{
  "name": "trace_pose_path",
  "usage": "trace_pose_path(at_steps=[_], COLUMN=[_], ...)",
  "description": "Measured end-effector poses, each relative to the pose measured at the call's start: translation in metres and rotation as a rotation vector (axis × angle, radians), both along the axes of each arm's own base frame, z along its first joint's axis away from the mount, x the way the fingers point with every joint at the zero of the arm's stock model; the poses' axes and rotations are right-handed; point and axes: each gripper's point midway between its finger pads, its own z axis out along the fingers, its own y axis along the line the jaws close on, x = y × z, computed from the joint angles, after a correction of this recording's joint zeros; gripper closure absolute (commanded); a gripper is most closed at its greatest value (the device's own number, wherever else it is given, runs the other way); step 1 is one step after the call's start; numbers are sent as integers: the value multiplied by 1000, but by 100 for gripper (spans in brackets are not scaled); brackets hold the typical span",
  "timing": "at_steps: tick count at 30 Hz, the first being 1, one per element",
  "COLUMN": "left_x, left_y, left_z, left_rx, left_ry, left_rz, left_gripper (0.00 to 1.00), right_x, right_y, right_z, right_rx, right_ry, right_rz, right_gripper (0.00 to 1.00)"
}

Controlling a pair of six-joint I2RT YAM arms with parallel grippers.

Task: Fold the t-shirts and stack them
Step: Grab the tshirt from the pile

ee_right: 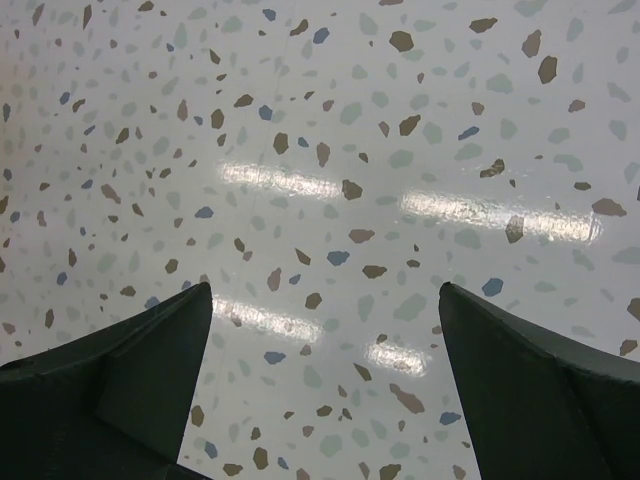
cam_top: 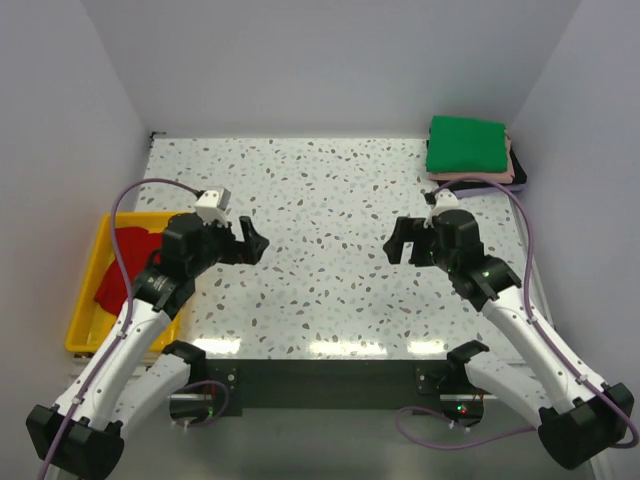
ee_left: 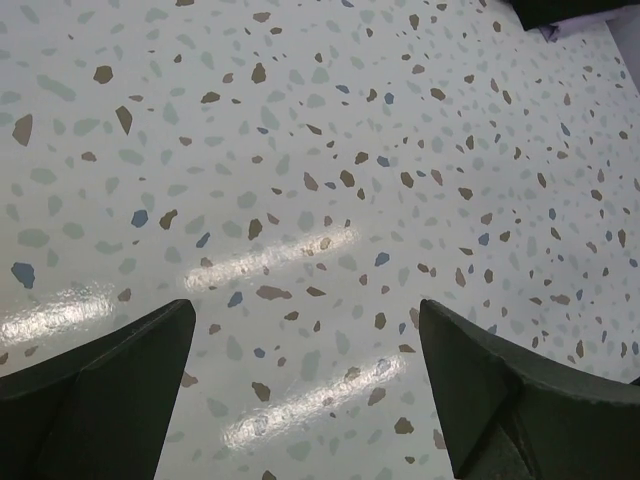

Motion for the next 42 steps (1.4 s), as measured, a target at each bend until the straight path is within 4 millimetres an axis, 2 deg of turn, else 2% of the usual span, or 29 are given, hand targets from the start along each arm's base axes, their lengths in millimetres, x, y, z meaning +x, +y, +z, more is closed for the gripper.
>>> trace_pose_path(at_steps=[7,12,14,18,21,23,27,31,35,42], left_x=[4,12,17,34,49,53,46,33,20,7], left_y=[4,15,23,60,109,143,211,256,277,295], left_z=[-3,-22,-24,-14,-6,-11,-37,-76,-117,-172], left_rx=[-10,23,49,86,96,101,91,70,61,57], left_ry=[19,114,139,164,175,199,295,421,550,717], left_rz=[53,146,204,406,623,763,1031,1227,1345,1447], left_gripper=[0,0,0,0,0,0,3,10,15,18], right_x=[-2,-2,-2,-2,-3,-4,-6,-6,-7,-9], right_y=[0,0,1,1,2,3,6,10,15,20], right_z=[-3,-3,-3,-4,-6,-7,-8,-8,-10,-12], right_rx=[-2,1,3,3,5,7,18,31,41,52], right_ry=[6,8,9,9,11,17,23,27,39,53], right_rz=[2,6,9,9,13,19,37,57,78,102], right_gripper=[1,1,1,1,1,1,1,1,1,1])
